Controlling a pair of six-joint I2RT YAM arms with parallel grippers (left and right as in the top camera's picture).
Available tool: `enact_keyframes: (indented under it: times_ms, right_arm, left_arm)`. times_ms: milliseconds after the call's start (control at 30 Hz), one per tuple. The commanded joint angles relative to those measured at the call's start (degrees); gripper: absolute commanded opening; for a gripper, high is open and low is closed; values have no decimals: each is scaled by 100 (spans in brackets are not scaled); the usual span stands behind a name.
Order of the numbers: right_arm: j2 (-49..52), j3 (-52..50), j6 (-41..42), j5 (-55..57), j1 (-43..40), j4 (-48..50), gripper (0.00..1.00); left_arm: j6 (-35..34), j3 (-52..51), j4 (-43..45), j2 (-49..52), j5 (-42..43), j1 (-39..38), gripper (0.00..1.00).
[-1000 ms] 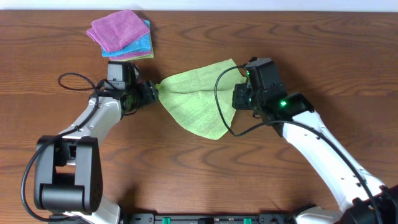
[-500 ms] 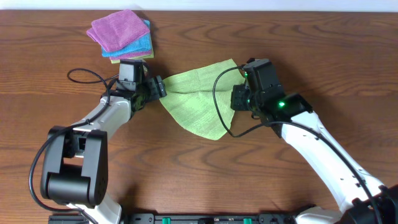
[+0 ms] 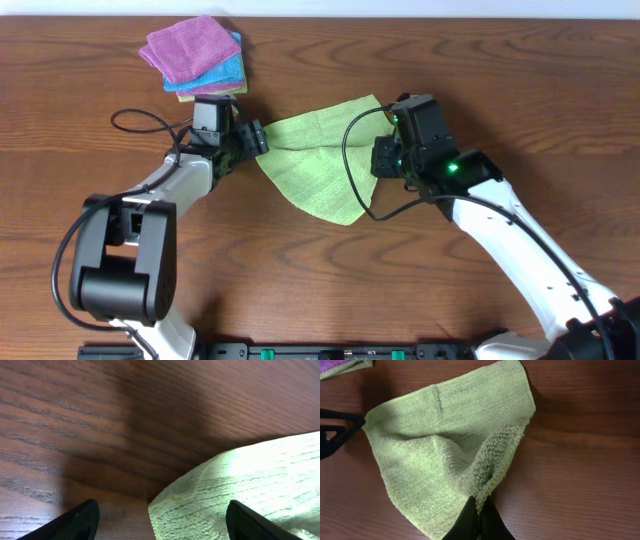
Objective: Fold the cloth
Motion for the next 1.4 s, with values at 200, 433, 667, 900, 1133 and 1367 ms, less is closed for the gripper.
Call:
enact_keyframes:
  times_ms: [200,433,667,900,1133,1367]
  right_arm:
    - [13,26,-66,55,48,-11,1]
    - [13,26,-66,57,48,-50,1]
    - [13,26,-66,55,48,-50,1]
    - [13,26,-66,33,48,-85,1]
    - [13,26,-70,39,48,-164,1]
    - [13,26,-223,267,48,-138,1]
  left_arm:
    - [-11,20,308,208,0,-234,82]
    - [-48,20,361,280,4,-251,73]
    - [-48,20,400,293,-4,-251,60]
    - [-50,20,535,511,7,-251,61]
    - [-48,20,649,693,195,-251,34]
    - [-44,149,715,485,588,-201,6]
